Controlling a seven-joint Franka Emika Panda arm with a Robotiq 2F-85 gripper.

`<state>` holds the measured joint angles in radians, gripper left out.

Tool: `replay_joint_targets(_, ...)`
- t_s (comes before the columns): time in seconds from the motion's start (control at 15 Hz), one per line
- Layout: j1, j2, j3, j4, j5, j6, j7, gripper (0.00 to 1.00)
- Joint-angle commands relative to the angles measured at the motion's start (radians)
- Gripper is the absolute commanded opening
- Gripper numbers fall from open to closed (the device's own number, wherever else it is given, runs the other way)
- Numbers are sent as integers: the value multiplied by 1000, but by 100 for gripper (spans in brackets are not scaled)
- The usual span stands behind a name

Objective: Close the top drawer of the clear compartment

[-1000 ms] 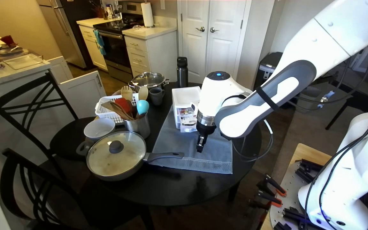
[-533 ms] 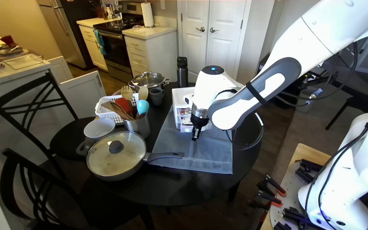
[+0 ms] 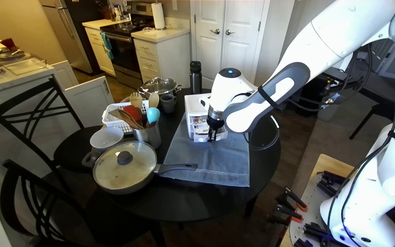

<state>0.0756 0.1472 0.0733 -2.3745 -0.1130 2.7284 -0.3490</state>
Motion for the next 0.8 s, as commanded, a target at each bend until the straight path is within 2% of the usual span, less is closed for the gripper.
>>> replay_joint_targets(0.0,-36,33,-8,27,-38,29,-64,0)
replay_joint_targets(0.33,-64,53,-46,67,-120,47,-79,0)
replay_joint_targets(0.73,-90,121,-52,105,-138,97,-88,0)
